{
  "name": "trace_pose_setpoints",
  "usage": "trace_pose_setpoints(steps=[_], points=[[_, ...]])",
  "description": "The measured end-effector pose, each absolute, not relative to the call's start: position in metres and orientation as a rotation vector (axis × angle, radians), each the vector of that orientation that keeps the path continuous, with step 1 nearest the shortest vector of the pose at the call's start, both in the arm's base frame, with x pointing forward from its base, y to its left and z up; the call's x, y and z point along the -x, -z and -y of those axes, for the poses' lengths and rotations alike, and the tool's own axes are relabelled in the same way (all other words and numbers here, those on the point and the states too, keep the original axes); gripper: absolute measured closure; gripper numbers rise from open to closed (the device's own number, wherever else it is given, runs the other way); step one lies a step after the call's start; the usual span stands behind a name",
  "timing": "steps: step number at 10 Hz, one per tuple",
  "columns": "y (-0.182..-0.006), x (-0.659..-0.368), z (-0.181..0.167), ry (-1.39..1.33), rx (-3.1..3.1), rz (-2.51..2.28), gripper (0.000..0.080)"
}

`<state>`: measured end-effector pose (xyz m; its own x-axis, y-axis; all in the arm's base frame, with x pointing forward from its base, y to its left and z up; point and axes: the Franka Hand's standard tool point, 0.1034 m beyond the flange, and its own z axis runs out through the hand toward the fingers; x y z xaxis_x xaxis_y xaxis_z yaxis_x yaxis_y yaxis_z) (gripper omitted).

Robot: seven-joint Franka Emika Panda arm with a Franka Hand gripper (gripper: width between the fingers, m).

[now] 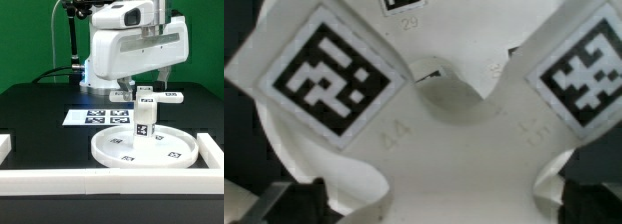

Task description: Assemble round table

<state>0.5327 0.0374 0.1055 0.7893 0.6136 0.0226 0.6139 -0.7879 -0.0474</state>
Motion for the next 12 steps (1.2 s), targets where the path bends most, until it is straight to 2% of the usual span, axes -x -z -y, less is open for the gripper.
trace_pose_setpoints(steps=[2,3,4,5,6,7,8,9,10,12], points=[[-0.1051,-0.5325,-0.0374,0.008,2.922,1.003,0.0151],[-0.1051,-0.5325,-0.0374,0.008,2.922,1.003,0.0245],[-0.1069,-0.5337,-0.0376,0.013,2.922,1.003,0.0385],[-0.1073,-0.5347,-0.0367,0.019,2.925,1.002,0.0455],[-0.1080,-0.5360,-0.0353,0.027,2.928,0.999,0.0455],[-0.1082,-0.5364,-0.0335,0.029,2.931,0.993,0.0650],[-0.1084,-0.5367,-0.0333,0.030,2.939,0.971,0.0751],[-0.1086,-0.5369,-0.0328,0.031,2.940,0.969,0.0751],[-0.1086,-0.5371,-0.0326,0.032,2.951,0.933,0.0784],[-0.1087,-0.5371,-0.0314,0.028,3.018,0.650,0.0796]])
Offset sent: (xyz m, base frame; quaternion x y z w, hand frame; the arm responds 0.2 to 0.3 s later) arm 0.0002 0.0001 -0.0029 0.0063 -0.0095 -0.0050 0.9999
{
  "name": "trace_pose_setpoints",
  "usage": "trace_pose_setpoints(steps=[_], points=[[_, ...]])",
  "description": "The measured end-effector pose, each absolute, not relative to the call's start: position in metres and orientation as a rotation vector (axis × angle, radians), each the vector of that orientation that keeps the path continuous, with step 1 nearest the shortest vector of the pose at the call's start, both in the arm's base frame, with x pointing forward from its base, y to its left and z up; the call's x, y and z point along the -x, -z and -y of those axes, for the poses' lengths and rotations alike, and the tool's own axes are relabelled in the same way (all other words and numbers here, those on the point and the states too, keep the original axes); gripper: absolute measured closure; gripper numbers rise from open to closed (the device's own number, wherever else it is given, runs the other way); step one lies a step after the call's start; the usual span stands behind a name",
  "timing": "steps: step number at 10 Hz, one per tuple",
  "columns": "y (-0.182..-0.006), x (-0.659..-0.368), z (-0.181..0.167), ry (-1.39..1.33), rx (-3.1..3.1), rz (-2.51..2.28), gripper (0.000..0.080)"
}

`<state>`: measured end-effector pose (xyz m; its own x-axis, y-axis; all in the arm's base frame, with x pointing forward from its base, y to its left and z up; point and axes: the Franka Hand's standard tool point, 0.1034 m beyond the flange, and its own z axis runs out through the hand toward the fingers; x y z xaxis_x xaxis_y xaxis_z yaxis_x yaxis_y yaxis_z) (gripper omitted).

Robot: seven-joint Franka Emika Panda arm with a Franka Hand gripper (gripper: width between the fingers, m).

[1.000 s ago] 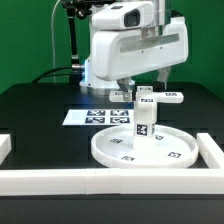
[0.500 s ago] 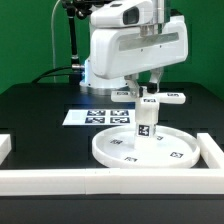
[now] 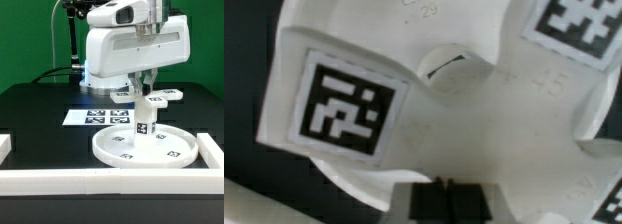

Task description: Assemble round table

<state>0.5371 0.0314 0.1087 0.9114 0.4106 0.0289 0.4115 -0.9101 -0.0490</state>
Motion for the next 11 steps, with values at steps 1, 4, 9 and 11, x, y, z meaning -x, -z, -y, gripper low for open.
trace_pose_setpoints(steps=[1,4,9,11], points=[[-0.1086,-0.5370,-0.0319,0.025,3.033,0.575,0.0798],[-0.1084,-0.5369,-0.0314,0.023,3.039,0.553,0.0705],[-0.1114,-0.5397,-0.0398,-0.019,2.963,0.973,0.0204],[-0.1104,-0.5393,-0.0373,-0.018,2.968,0.963,0.0153]])
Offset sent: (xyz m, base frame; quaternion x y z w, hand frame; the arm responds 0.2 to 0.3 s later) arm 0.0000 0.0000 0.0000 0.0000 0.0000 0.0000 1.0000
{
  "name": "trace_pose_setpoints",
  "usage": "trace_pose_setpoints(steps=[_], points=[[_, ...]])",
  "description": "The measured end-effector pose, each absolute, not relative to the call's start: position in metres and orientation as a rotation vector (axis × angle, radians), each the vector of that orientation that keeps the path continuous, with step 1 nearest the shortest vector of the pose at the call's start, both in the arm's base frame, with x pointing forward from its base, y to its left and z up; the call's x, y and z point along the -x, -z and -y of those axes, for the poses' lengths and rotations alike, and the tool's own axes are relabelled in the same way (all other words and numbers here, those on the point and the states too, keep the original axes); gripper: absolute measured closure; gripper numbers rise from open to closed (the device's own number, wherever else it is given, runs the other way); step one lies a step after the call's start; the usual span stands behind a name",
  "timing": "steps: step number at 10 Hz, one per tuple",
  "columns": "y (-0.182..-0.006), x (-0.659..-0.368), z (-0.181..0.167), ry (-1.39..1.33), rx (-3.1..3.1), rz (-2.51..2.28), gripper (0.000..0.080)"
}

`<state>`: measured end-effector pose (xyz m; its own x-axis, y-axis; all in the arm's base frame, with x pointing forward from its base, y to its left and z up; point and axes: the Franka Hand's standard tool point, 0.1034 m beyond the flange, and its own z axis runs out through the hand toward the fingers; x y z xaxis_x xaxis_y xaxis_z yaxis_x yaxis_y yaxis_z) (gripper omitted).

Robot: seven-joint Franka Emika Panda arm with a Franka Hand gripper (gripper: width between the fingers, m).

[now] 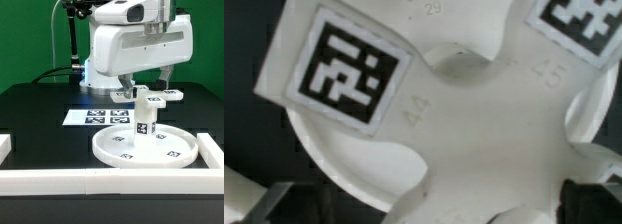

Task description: Assemble round table

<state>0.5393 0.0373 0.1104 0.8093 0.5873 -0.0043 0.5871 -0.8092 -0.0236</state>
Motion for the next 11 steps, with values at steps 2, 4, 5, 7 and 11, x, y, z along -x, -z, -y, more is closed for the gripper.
trace_pose_setpoints(steps=[2,4,5,7,11], points=[[-0.110,-0.538,-0.037,-0.018,2.956,0.998,0.0151],[-0.110,-0.534,-0.041,-0.026,2.901,1.137,0.0151],[-0.111,-0.534,-0.044,-0.023,2.871,1.203,0.0151],[-0.112,-0.530,-0.051,-0.024,2.839,1.266,0.0151],[-0.109,-0.527,-0.041,-0.036,2.835,1.269,0.0151]])
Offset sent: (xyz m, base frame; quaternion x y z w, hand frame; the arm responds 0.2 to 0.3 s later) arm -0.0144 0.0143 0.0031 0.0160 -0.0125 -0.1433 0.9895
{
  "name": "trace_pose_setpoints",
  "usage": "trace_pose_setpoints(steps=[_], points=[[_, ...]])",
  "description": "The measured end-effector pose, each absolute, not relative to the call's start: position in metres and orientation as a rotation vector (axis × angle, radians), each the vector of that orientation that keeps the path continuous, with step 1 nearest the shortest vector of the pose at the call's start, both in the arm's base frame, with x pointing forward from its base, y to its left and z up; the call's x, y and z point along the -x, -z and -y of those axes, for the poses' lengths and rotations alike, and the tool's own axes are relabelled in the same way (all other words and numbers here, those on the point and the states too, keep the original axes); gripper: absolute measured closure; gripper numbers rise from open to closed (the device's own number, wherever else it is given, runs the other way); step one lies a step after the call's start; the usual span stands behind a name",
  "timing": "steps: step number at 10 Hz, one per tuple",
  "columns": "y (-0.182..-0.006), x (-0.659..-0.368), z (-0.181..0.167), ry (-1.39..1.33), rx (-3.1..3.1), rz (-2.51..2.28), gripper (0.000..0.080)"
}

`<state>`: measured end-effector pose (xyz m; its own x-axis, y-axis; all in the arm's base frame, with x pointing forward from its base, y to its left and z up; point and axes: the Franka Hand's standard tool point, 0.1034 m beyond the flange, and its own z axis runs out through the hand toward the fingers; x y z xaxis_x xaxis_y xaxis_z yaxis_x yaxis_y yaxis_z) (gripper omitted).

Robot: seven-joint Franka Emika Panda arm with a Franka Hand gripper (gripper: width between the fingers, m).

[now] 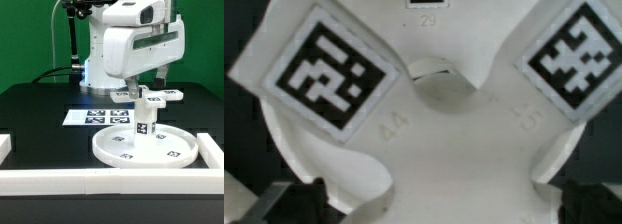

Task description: Assemble round table

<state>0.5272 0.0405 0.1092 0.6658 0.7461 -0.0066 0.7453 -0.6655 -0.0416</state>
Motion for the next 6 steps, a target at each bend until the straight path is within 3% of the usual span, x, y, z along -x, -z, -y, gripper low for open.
trace_pose_setpoints(steps=[6], points=[[-0.1057,-0.5285,-0.0334,-0.044,2.833,1.268,0.0151]])
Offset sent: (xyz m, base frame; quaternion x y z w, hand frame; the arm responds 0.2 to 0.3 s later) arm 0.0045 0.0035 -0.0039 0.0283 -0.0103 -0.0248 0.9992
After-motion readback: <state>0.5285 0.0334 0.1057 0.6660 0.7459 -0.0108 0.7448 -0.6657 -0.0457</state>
